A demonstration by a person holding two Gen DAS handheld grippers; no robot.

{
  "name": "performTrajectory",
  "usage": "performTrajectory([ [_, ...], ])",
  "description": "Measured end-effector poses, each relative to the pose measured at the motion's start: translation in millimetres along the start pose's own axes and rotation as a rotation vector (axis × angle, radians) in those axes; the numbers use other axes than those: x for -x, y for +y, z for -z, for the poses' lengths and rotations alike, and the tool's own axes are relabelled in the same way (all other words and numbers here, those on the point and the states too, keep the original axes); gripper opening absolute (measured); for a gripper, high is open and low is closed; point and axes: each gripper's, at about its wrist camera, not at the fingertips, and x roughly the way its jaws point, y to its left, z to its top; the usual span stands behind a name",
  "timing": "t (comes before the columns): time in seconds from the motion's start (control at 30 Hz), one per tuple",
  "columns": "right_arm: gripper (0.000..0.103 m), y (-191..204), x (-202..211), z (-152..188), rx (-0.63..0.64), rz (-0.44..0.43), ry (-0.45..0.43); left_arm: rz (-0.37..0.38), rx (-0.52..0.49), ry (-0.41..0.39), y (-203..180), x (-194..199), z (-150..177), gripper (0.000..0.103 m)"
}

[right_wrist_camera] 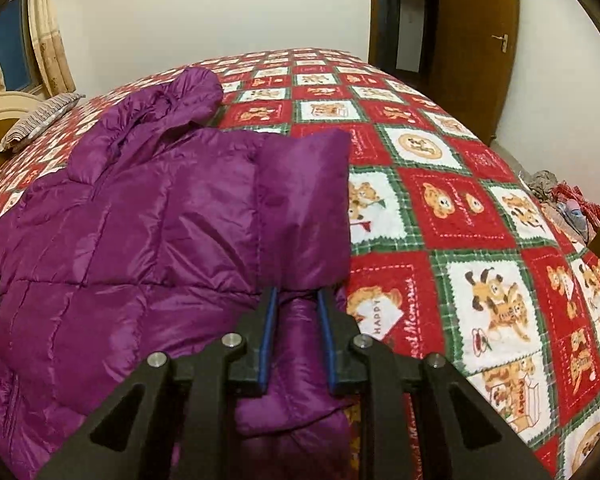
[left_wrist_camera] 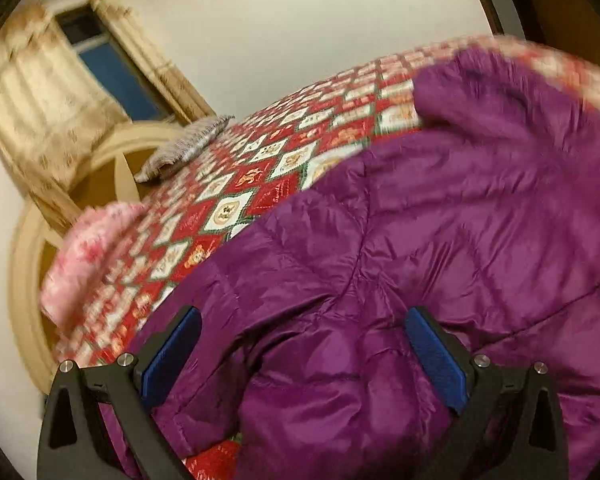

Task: Fold large clothes
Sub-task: 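Lift the held sleeve and lay it across the jacket body with the right gripper, then open the right gripper and release the sleeve onto the jacket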

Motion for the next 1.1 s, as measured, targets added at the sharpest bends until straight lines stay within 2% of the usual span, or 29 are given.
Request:
performTrajectory([
  [0.1,0.024,-3,39,-12,-0.034,0.009,-0.098,0.036,0.082,-0.076,17,22,-14,0.102],
  [0.2,0.024,7,53,-40,-0.043,-0.022,-0.149,0.064,0.077,-0.054,8,16,-27,0.102],
  [0.3,0.024,21,27,-56,-0.039,-0.04,-0.12,0.056,0.043,0.015,-14,-6,-26,0.102],
  [0.4,0.024,32,-8,-50,-0.02,-0.034,-0.046,0.056,0.003,0.099,-35,-34,-9,0.102],
  [0.47,0.023,36,-33,-37,0.006,-0.012,0.028,0.051,0.004,0.075,-38,-32,-6,0.102],
  [0.5,0.023,36,-37,-30,0.01,-0.012,0.017,0.043,-0.005,0.073,-40,-31,-6,0.102],
  [0.53,0.023,36,-36,-25,0.014,-0.007,-0.011,0.039,-0.01,0.072,-42,-31,-5,0.102],
  [0.77,0.023,36,-39,-22,0.023,0.006,-0.022,0.044,0.007,0.069,-42,-32,-4,0.102],
  [0.83,0.023,39,-37,-22,0.035,0.017,-0.012,0.072,0.018,0.097,-34,-33,-8,0.102],
  [0.87,0.023,42,-35,-25,0.047,0.023,0.0,0.104,0.067,0.115,-20,-25,-11,0.102],
  [0.93,0.024,43,-14,-30,0.044,0.041,0.003,0.156,0.147,0.064,4,-3,-13,0.102],
  [0.97,0.027,43,0,-30,0.03,0.021,-0.022,0.169,0.165,0.038,11,6,-13,0.102],
  [1.0,0.042,45,19,-29,0.02,-0.007,-0.057,0.183,0.174,0.026,15,13,-12,0.102],
  [1.07,0.061,60,51,-22,0.021,-0.045,-0.117,0.211,0.181,0.04,13,16,-8,0.102],
  [1.1,0.061,68,56,-18,0.029,-0.063,-0.127,0.215,0.173,0.05,7,14,-4,0.102],
])
